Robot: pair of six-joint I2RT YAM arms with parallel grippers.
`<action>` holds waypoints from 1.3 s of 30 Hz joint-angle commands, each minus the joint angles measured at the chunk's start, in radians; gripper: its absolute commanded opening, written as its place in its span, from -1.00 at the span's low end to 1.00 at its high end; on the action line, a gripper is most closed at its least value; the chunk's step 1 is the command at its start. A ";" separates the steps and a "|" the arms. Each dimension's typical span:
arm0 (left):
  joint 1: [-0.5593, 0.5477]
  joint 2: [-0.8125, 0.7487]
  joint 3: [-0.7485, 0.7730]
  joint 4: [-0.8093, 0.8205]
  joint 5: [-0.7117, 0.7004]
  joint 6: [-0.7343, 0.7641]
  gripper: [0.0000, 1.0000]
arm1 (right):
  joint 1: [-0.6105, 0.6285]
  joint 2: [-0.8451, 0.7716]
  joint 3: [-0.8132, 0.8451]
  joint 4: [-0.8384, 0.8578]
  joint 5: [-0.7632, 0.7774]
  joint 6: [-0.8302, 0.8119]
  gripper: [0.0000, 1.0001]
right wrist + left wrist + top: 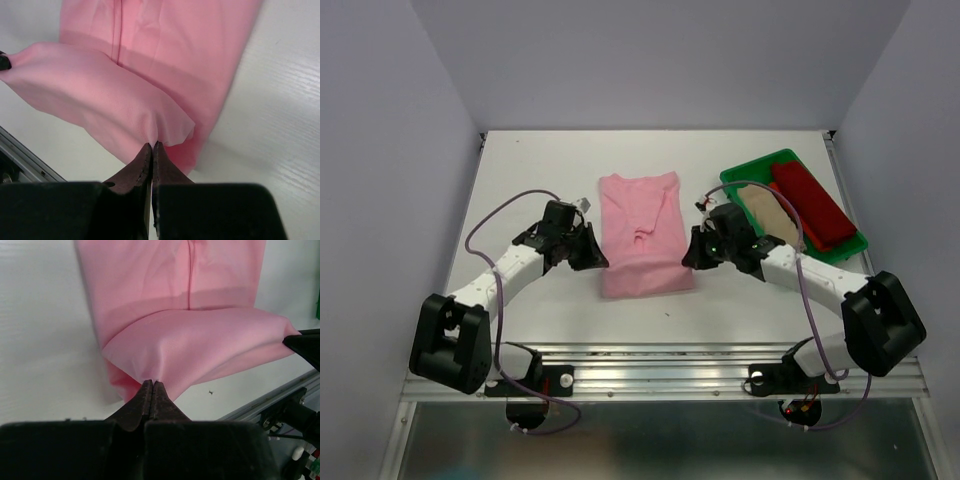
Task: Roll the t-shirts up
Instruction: Roll the T-shirt to the center of the board.
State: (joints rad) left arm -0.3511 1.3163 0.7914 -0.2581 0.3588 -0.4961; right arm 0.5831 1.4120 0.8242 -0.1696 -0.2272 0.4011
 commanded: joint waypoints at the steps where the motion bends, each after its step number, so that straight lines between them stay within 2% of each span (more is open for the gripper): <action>1: 0.001 -0.064 -0.037 0.005 0.061 -0.018 -1.00 | 0.012 -0.076 -0.033 0.067 0.012 0.007 -0.99; 19: 0.003 -0.229 -0.147 -0.059 0.178 -0.064 -1.00 | 0.031 -0.171 -0.128 0.076 -0.003 0.028 -0.99; 29: 0.001 -0.292 -0.178 -0.122 0.177 -0.073 -1.00 | 0.040 -0.197 -0.145 0.062 -0.003 0.039 -0.99; 39: 0.003 -0.285 -0.190 -0.156 0.158 -0.079 -1.00 | 0.049 -0.237 -0.157 0.056 0.017 0.062 -0.99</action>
State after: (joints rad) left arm -0.3511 1.0462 0.6167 -0.3946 0.5144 -0.5732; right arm 0.6235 1.2362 0.6720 -0.1425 -0.2329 0.4488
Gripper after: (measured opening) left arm 0.018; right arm 0.034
